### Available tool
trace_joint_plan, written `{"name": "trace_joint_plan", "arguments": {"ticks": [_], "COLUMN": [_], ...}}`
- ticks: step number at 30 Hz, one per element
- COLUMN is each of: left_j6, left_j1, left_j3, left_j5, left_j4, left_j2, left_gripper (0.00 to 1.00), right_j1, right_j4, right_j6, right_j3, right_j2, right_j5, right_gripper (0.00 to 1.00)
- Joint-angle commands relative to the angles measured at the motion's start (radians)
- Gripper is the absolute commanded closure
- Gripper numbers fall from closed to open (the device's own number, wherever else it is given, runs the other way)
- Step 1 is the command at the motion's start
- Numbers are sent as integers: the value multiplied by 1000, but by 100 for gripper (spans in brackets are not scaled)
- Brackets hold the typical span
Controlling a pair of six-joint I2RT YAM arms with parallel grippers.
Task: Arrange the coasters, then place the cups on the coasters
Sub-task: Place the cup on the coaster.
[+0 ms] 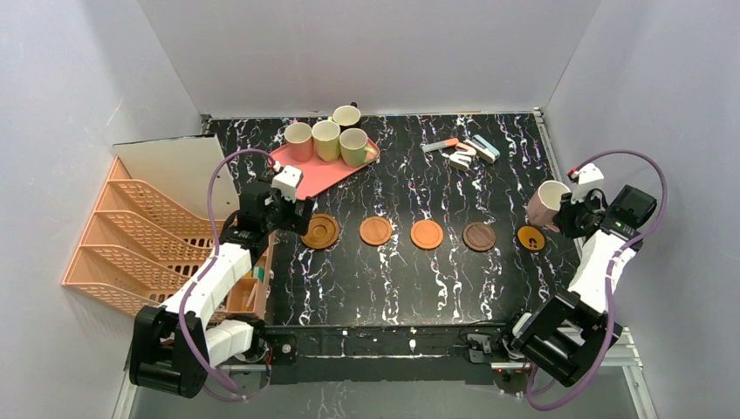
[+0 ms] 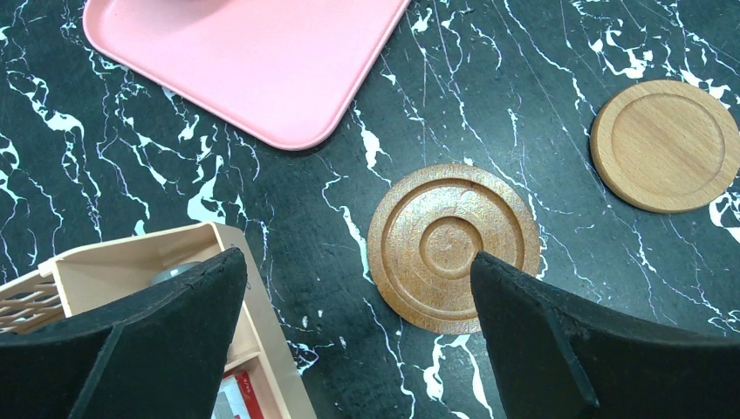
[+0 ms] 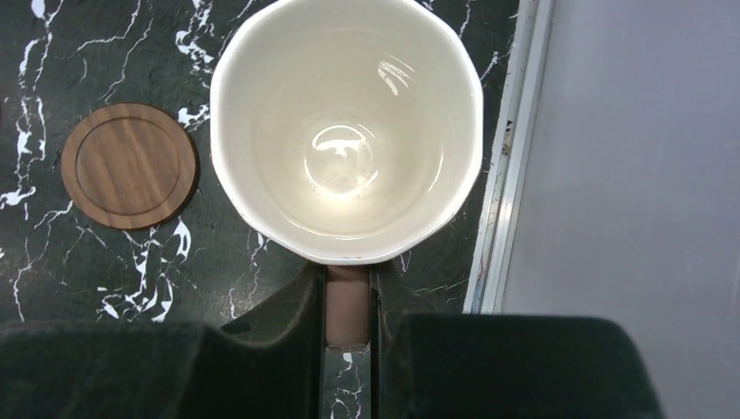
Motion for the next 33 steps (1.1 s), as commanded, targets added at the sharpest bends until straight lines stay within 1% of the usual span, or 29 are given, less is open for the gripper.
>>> {"name": "trace_joint_plan", "arguments": {"ticks": [1, 5, 11, 17, 23, 27, 33], "left_j6": [10, 12, 10, 2, -18, -3, 7], "left_j1": [6, 6, 6, 7, 6, 6, 6], "left_j3": [-10, -12, -6, -5, 7, 41, -8], "left_j5": [6, 10, 11, 23, 13, -32, -114], "left_j4": [10, 12, 0, -1, -17, -66, 12], "left_j2": [-15, -18, -21, -36, -33, -14, 26], "left_gripper": [2, 2, 2, 2, 2, 2, 2], "right_j1": [-9, -9, -9, -9, -9, -9, -9], "right_j4": [-21, -100, -125, -184, -193, -199, -213], "right_j6": [-79, -128, -149, -148, -138, -116, -92], "right_j3": [41, 54, 46, 92, 105, 113, 110], "right_j2": [-51, -69, -79, -55, -52, -26, -33], "right_j5": [-94, -89, -66, -71, -73, -62, -61], "right_gripper": [99, 99, 99, 99, 99, 99, 99]}}
